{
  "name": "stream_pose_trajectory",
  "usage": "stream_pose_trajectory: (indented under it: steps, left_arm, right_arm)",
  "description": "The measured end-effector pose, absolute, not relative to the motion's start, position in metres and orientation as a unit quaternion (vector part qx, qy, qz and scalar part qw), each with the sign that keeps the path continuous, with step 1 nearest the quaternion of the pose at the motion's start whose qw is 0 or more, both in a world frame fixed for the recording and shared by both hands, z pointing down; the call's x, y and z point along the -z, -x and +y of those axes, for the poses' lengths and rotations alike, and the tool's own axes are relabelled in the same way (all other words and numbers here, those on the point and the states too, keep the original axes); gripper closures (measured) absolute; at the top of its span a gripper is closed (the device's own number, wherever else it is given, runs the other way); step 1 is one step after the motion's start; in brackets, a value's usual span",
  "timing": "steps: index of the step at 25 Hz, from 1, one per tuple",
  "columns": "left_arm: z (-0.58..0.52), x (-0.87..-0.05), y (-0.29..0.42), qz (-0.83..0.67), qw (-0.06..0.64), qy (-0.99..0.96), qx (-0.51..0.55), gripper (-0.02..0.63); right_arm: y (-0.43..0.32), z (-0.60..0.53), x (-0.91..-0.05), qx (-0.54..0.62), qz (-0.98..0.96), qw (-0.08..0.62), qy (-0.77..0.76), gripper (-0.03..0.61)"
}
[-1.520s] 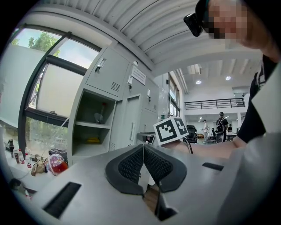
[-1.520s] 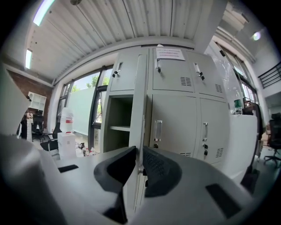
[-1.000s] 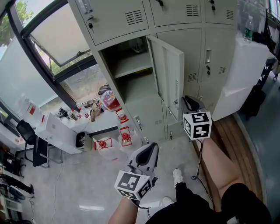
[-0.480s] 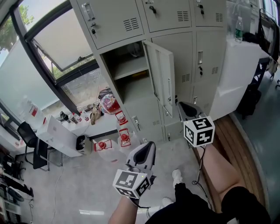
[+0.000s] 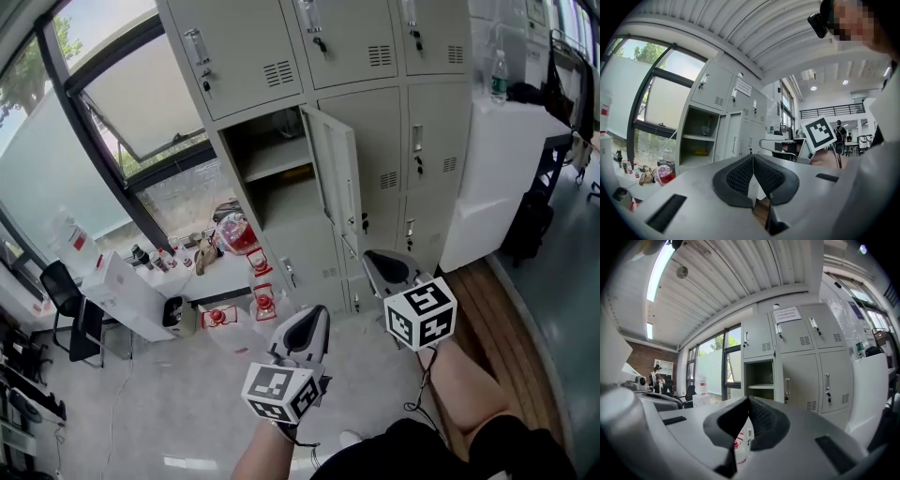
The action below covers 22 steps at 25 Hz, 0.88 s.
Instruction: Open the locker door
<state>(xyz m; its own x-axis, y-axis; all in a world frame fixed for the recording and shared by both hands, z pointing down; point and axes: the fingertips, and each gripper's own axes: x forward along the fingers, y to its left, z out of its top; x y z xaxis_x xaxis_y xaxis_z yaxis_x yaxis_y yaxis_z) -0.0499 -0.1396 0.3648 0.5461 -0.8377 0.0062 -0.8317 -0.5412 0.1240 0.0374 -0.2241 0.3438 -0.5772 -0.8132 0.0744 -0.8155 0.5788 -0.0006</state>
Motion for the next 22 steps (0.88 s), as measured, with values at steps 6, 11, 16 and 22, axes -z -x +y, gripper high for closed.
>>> stream_pose_trajectory:
  steps: [6, 11, 16, 22]
  left_arm:
    - [-0.136, -0.356, 0.032, -0.505, 0.067, -0.859, 0.041, 0.597]
    - [-0.125, -0.36, 0.01, -0.526, 0.073, -0.846, 0.046, 0.597]
    - [-0.108, -0.361, -0.011, -0.547, 0.063, -0.834, 0.039, 0.597]
    - [-0.096, -0.373, -0.035, -0.556, 0.061, -0.828, 0.035, 0.597]
  right_arm:
    - [-0.046, -0.199, -0.337, -0.015, -0.907, 0.037, -0.419, 0.525]
    - [-0.068, -0.185, -0.342, -0.017, -0.917, 0.043, -0.396, 0.525]
    - [-0.087, -0.167, -0.347, -0.023, -0.925, 0.046, -0.377, 0.525]
    - [-0.106, -0.156, -0.359, -0.02, -0.93, 0.051, -0.363, 0.525]
